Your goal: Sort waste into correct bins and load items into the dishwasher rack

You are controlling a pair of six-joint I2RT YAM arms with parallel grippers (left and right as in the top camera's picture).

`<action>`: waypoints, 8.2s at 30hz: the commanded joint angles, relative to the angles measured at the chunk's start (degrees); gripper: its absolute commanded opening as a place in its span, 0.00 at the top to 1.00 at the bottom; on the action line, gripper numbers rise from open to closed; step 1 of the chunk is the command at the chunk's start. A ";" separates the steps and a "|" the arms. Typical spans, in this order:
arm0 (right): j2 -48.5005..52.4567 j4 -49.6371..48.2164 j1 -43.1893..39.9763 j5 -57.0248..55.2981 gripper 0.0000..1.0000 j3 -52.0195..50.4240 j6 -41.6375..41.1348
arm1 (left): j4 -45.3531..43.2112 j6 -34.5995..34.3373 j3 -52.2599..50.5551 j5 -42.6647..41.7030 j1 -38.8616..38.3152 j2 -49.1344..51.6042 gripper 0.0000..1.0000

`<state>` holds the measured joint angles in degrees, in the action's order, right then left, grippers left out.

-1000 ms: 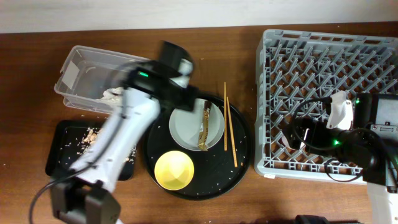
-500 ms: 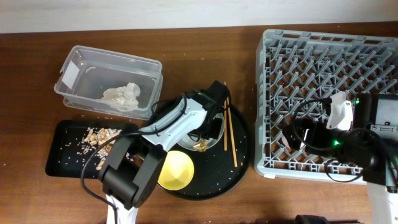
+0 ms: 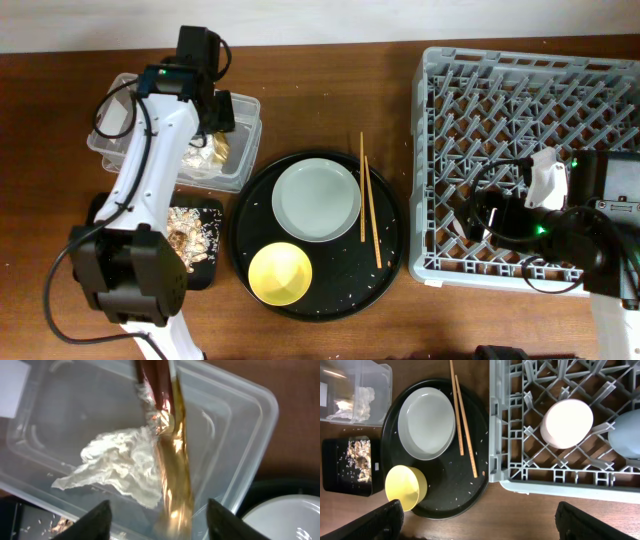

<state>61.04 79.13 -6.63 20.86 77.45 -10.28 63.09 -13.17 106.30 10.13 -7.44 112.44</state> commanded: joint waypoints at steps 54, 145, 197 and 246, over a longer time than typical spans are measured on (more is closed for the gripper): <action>32.52 -0.11 0.39 -0.52 0.01 0.46 0.44 | -58.75 14.95 -105.79 -6.29 -18.27 -112.10 0.01; 41.83 -15.63 31.43 -23.78 0.53 10.43 -5.11 | -58.75 14.95 -105.79 -6.29 -18.27 -112.10 0.01; 17.64 -59.04 0.61 -86.12 0.96 -15.52 13.49 | -58.75 14.95 -105.79 -6.29 -18.27 -112.10 0.01; 41.99 -38.66 38.56 -17.57 0.72 -6.29 7.15 | -58.75 14.95 -105.79 -6.29 -18.27 -112.10 0.01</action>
<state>96.40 40.49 32.18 2.92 71.48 -8.49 4.43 1.13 0.84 4.27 -25.89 0.62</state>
